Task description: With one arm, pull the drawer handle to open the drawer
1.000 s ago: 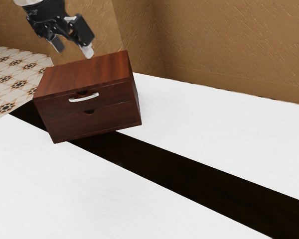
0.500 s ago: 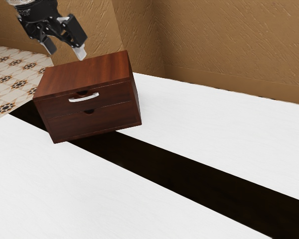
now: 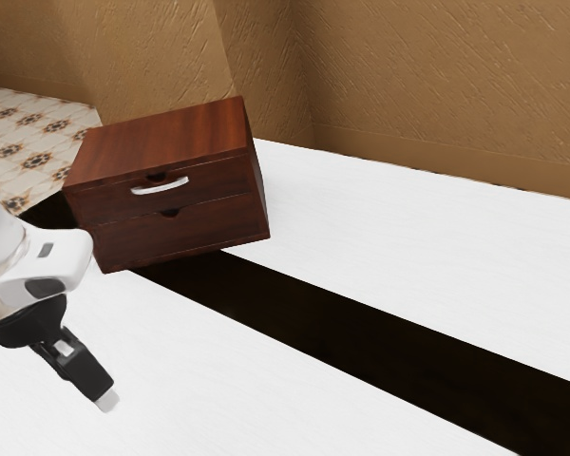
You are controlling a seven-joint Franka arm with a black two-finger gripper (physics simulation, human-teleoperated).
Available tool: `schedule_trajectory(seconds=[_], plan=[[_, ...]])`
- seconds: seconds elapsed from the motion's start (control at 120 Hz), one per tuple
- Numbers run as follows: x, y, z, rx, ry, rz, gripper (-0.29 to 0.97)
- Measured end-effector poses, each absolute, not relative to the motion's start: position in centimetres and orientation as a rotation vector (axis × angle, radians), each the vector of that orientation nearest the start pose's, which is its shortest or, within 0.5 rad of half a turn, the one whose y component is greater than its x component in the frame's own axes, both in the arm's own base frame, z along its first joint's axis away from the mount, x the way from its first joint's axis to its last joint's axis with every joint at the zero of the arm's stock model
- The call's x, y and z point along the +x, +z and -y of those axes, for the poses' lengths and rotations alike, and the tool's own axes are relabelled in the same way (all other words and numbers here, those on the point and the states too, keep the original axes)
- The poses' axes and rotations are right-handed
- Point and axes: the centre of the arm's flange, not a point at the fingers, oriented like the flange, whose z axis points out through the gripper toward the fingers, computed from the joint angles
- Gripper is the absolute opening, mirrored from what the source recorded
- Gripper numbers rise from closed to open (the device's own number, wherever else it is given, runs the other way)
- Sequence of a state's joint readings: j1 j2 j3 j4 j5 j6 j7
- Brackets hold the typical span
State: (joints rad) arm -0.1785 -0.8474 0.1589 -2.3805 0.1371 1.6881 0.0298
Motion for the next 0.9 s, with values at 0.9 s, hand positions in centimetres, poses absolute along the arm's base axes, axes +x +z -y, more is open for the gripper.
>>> schedule_trajectory(seconds=[0.9], plan=[[47.3,60.4,-16.0,-2.558,-0.415,-1.147,0.68]])
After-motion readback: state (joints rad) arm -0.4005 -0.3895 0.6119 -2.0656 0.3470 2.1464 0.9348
